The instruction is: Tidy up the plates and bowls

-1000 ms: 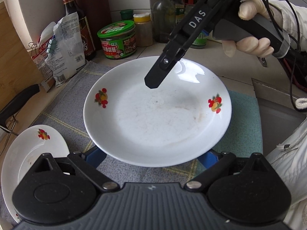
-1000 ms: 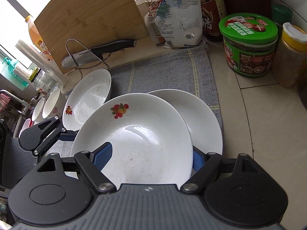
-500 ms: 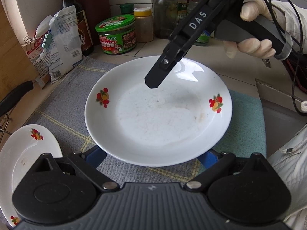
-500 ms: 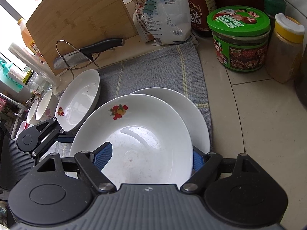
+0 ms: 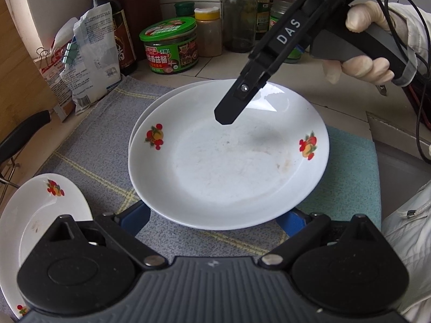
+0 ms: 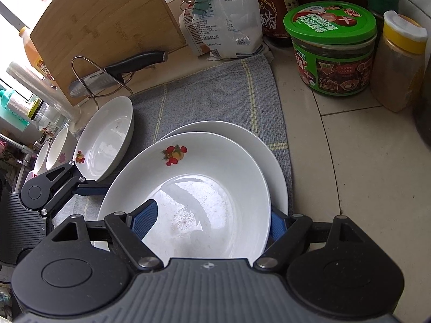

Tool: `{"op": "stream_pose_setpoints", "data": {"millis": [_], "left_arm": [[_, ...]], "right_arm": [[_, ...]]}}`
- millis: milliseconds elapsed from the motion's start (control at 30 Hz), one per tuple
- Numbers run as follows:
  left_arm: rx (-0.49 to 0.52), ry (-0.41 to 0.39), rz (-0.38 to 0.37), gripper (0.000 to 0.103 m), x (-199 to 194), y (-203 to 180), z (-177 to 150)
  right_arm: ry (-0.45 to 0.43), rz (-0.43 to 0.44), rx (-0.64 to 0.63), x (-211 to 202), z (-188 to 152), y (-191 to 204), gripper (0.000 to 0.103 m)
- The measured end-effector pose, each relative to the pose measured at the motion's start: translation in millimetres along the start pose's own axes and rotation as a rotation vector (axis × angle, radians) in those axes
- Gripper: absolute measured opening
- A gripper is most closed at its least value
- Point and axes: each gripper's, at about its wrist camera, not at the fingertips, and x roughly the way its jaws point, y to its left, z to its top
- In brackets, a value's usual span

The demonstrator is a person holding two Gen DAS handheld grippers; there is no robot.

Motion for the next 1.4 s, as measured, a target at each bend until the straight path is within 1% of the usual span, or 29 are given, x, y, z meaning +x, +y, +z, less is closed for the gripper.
{"op": "stream_pose_setpoints", "data": {"millis": [533, 967, 1167, 1333, 1400], "left_arm": [[0.027, -0.020, 0.013, 0.098, -4, -3, 0], [0.019, -0.040, 0.016, 0.098, -8, -9, -2], [0.007, -0.044, 0.015, 0.098, -8, -14, -5], [-0.018, -0.040, 0.052, 0.098, -4, -17, -5], [-0.035, -0.044, 0.047, 0.098, -4, -16, -5]], "right_arm": [[-0.018, 0.002, 0.014, -9, -4, 1, 0.087], [-0.033, -0.037, -0.011, -16, -9, 7, 0.087], [-0.037, -0.065, -0.027, -18, -13, 12, 0.087], [-0.038, -0.078, -0.032, -17, -16, 14, 0.088], [-0.040, -0.082, -0.030, -18, -17, 15, 0.088]]}}
